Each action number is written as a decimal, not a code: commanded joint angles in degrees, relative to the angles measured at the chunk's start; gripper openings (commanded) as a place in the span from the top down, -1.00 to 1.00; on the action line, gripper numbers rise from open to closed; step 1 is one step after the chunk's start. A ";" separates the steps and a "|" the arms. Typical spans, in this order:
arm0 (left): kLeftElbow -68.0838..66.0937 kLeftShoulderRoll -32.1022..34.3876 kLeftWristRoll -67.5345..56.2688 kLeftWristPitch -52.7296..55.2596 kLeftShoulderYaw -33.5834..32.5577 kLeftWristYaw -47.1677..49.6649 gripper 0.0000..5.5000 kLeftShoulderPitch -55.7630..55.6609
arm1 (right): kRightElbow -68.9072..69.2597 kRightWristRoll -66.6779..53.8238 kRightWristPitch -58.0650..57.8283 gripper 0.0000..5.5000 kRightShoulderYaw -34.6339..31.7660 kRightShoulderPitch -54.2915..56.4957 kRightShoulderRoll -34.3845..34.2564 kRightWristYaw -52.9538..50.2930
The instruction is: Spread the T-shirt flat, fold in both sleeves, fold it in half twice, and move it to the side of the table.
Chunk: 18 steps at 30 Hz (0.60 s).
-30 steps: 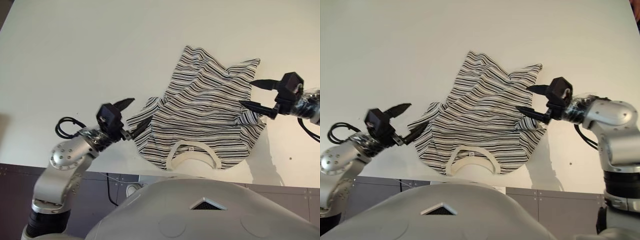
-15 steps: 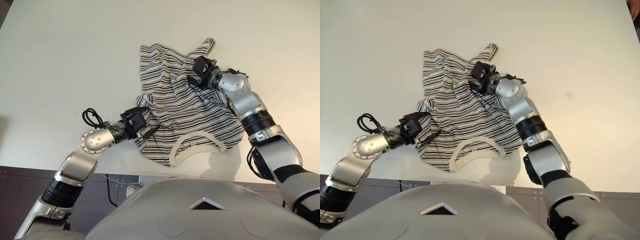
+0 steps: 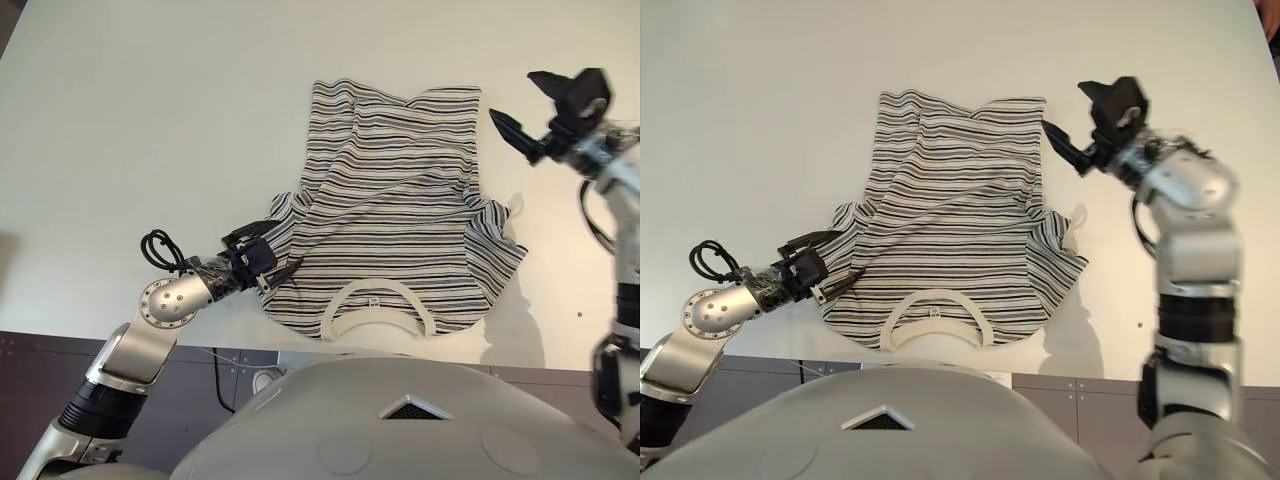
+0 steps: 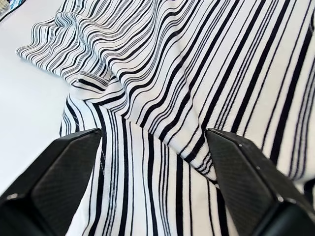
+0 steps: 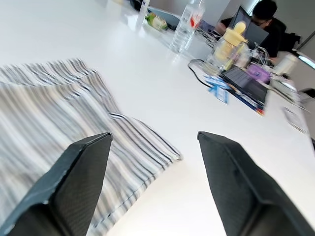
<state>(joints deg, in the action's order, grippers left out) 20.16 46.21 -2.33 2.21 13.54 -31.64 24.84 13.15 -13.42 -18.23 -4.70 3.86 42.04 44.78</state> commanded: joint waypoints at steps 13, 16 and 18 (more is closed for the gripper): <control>0.50 0.10 2.80 8.16 0.90 1.67 -0.41 12.11 | -0.20 -7.40 8.39 -0.16 -10.54 -28.28 20.44 23.14; 1.51 -0.87 2.10 9.31 0.35 1.32 -0.41 9.11 | 1.62 -20.94 -5.47 -0.16 -8.18 -4.41 14.28 16.59; 3.67 -1.98 0.07 10.62 0.19 0.58 -0.41 6.68 | -4.05 -8.12 -5.41 -0.16 4.00 8.26 2.02 5.13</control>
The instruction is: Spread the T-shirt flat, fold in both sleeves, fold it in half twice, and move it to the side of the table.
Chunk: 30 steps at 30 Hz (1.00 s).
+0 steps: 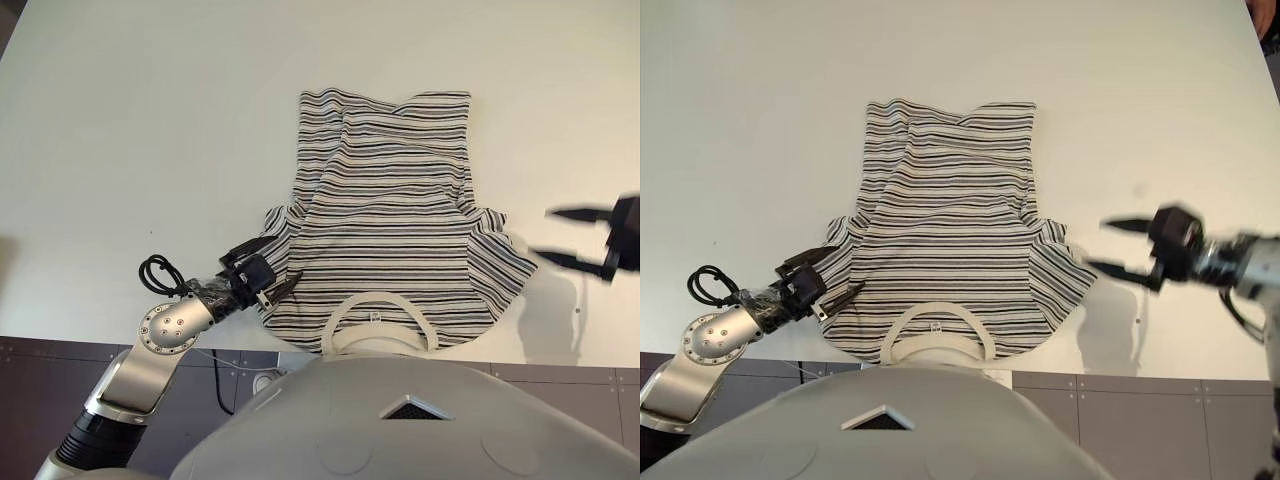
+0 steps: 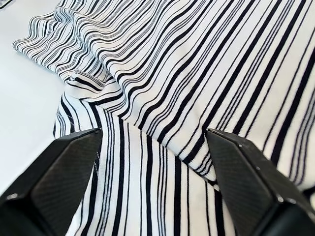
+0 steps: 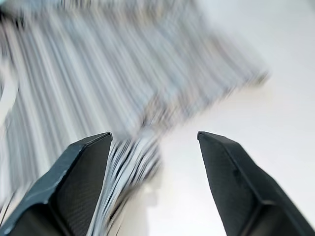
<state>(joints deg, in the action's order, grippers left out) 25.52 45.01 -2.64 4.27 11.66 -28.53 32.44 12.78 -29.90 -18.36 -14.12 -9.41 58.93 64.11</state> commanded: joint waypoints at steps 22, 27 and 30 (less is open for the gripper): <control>-4.54 -3.95 1.33 9.07 3.71 -4.23 -0.41 -5.08 | -20.95 34.80 -0.13 -0.16 25.52 33.34 -36.60 -39.16; -5.54 -4.61 -0.97 8.77 2.48 -6.49 -0.41 -9.66 | -47.83 44.33 6.13 -0.16 37.38 38.61 -42.66 -38.59; -4.01 -5.10 -2.53 9.30 1.19 -7.11 -0.41 -10.32 | -42.20 44.85 6.46 -0.16 39.57 32.91 -39.32 -33.50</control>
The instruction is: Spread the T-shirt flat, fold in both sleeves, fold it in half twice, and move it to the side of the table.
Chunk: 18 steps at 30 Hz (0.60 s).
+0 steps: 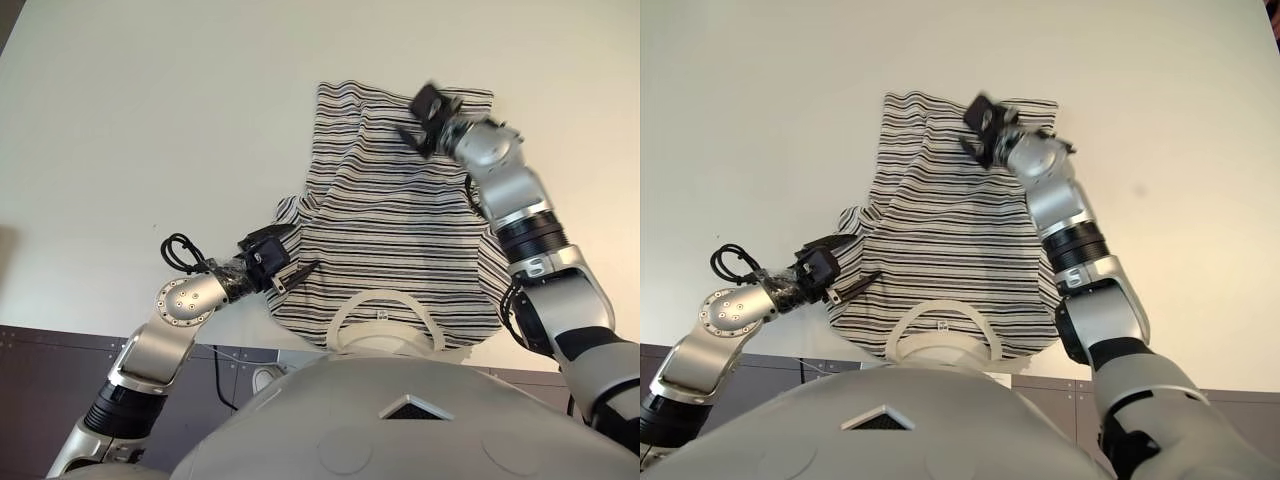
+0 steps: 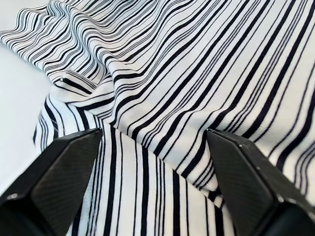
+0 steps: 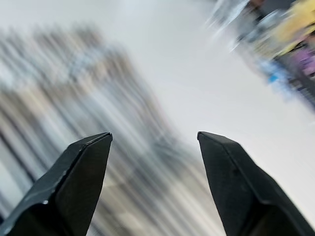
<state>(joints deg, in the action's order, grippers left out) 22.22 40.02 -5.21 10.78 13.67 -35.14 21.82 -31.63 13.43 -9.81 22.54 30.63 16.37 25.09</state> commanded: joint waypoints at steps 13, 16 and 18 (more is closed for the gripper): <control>4.93 -3.66 -2.94 9.42 -4.61 1.20 -0.41 -0.65 | -1.32 4.28 -5.53 -0.16 2.00 -5.34 -0.89 -1.22; 3.31 -4.01 -1.75 9.84 -3.70 1.52 -0.41 -1.93 | -18.35 0.59 -1.74 -0.16 -3.01 5.01 -9.57 -8.66; 2.40 -4.05 -0.85 9.87 -3.47 1.97 -0.41 -2.26 | -23.47 -2.51 0.96 -0.16 -7.23 8.28 -11.98 -11.69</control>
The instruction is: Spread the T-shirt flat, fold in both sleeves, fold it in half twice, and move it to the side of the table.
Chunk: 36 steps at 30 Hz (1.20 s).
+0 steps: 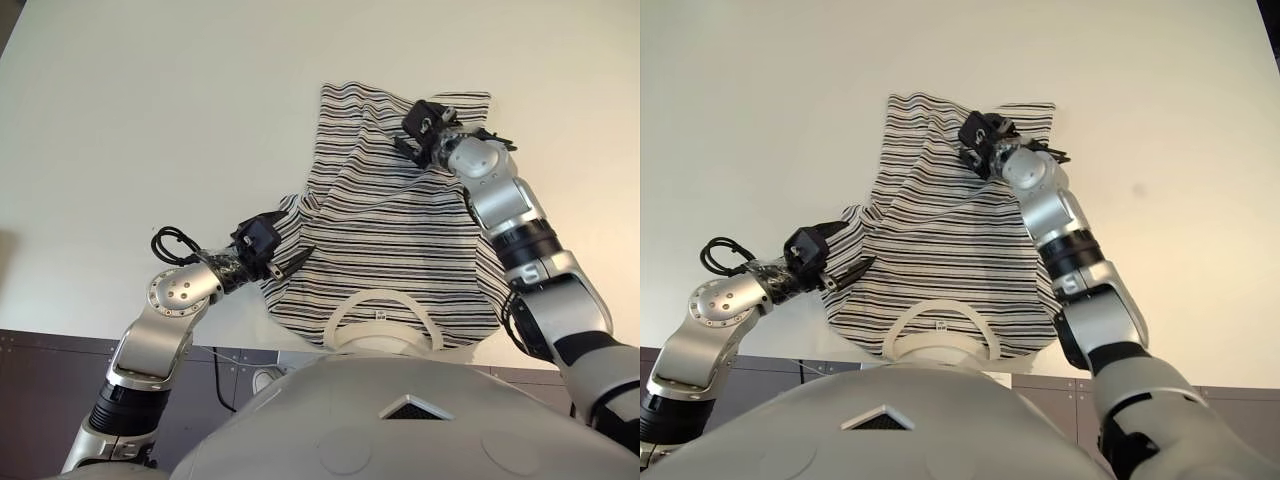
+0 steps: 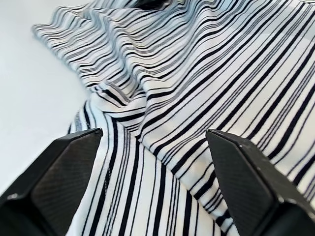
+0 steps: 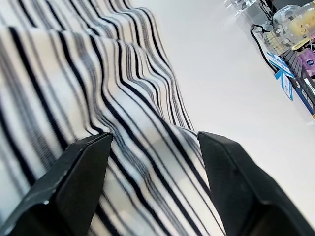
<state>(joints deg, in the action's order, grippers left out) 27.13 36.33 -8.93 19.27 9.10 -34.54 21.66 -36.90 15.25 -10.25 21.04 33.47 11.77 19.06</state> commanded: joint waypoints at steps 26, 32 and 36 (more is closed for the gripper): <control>-42.01 -14.74 -4.91 -1.19 -4.33 -2.02 -0.41 -41.72 | 2.23 -3.59 5.95 -0.16 -12.52 -5.08 6.51 -4.12; -57.08 -13.81 9.15 -4.81 5.59 -0.61 -0.41 -45.87 | 1.99 -3.00 6.75 -0.16 -11.50 -3.52 4.95 -5.37; -60.80 -12.25 14.17 -5.75 8.00 0.00 -0.41 -46.15 | -0.05 -1.06 3.43 -0.16 -9.42 -4.78 5.61 -3.67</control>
<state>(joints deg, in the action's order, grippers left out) -29.74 22.22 1.41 11.53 15.67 -35.64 -26.05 -35.05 13.35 -4.03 10.66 28.66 16.58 14.27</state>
